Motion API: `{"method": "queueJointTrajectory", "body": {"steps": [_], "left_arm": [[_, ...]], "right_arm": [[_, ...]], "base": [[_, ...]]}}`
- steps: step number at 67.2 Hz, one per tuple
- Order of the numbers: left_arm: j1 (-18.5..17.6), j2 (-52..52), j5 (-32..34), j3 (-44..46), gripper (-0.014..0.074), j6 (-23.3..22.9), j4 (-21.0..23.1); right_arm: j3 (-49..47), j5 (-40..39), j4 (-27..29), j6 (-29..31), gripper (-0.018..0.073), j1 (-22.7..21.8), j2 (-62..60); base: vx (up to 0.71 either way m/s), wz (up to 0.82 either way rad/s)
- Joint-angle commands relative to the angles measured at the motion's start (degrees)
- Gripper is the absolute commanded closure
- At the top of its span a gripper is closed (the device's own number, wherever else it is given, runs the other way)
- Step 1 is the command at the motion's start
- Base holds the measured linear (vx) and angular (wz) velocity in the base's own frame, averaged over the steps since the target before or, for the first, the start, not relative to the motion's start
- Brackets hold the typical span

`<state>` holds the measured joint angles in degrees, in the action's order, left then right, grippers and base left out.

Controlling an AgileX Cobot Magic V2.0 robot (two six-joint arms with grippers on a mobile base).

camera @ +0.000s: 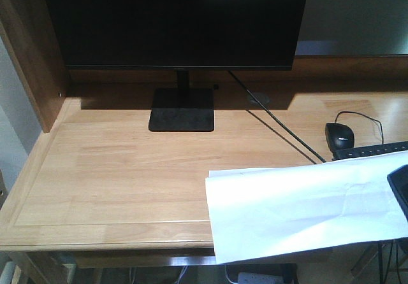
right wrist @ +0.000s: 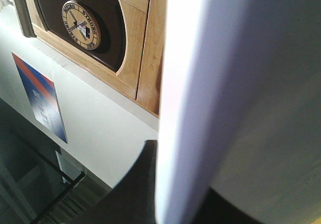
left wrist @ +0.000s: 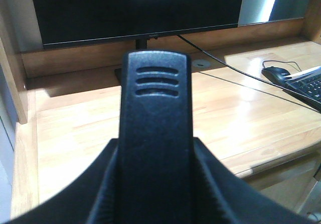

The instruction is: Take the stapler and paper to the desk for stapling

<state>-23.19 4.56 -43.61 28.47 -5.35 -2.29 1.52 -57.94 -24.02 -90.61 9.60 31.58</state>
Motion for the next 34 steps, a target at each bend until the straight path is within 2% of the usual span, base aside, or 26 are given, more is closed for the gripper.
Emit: {"method": "queueJointTrajectory", "body": {"steps": [1,34], "left_arm": [[-0.2,0.8,6.7,1.7,0.0603,0.0,0.1],[-0.2,0.8,6.7,1.7,0.0603,0.0,0.1]], "right_arm": [[1.3,-3.6,0.9,0.5,0.0564,0.0,0.2],[1.3,-3.5,0.9,0.5,0.0564,0.0,0.2]], "base": [[0.00,-0.01],[0.00,0.00]]}}
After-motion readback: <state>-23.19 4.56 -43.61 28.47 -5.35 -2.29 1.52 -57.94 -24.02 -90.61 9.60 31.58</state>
